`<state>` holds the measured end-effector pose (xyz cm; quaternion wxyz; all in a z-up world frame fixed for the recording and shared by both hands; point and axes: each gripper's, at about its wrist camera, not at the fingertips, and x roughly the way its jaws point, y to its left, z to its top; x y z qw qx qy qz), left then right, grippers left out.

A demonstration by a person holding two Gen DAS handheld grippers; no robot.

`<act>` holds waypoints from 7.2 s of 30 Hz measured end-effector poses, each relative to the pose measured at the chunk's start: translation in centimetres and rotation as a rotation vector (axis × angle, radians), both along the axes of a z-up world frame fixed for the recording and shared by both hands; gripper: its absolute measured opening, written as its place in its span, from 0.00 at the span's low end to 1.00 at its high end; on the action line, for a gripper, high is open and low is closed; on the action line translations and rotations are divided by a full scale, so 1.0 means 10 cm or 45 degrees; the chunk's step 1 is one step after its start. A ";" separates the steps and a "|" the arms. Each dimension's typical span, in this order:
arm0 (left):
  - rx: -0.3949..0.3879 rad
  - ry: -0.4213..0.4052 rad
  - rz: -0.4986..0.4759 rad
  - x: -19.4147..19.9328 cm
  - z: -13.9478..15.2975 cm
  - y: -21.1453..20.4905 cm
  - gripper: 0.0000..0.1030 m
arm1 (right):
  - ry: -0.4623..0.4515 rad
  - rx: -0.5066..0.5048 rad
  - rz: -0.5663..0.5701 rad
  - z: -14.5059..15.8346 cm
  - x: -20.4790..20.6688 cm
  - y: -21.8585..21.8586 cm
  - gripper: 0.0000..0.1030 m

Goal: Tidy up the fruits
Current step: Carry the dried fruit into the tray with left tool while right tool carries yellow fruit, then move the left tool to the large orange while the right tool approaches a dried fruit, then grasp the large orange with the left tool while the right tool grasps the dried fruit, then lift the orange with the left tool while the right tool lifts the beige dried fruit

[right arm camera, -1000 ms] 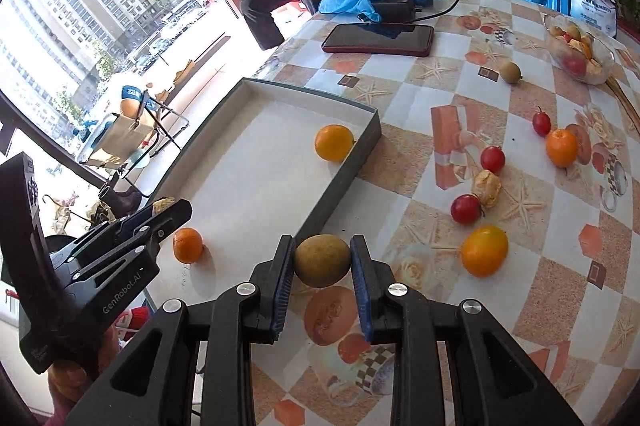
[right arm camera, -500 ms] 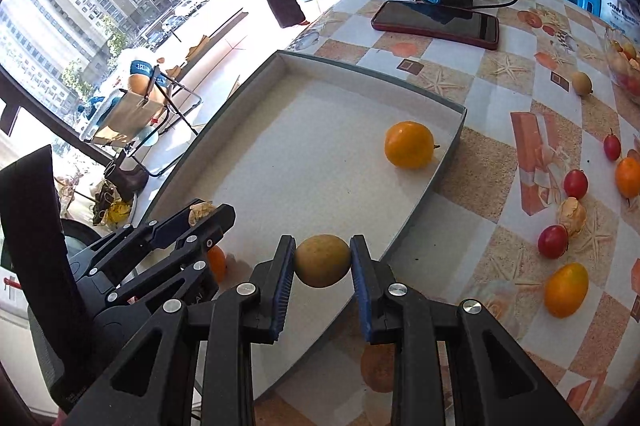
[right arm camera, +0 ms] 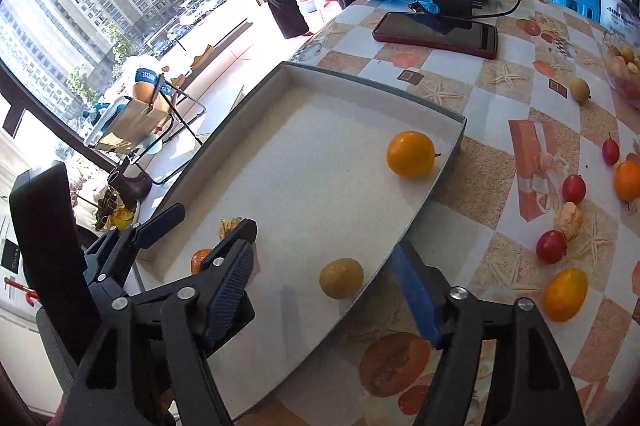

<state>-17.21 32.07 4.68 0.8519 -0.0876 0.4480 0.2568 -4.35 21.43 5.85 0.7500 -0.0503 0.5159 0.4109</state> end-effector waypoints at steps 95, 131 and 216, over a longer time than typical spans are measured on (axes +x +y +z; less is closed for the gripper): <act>-0.142 -0.084 -0.341 0.30 -0.33 -1.68 0.28 | -0.254 -0.263 -0.466 -0.48 0.38 -2.09 0.23; -0.069 -0.011 -0.371 0.60 -0.34 -1.76 0.36 | -0.328 -0.113 -0.640 -0.50 -0.15 -2.80 0.23; -0.255 -0.020 -0.447 0.00 -0.19 -1.70 0.37 | -0.136 -0.273 -0.482 -0.43 -0.09 -2.40 0.24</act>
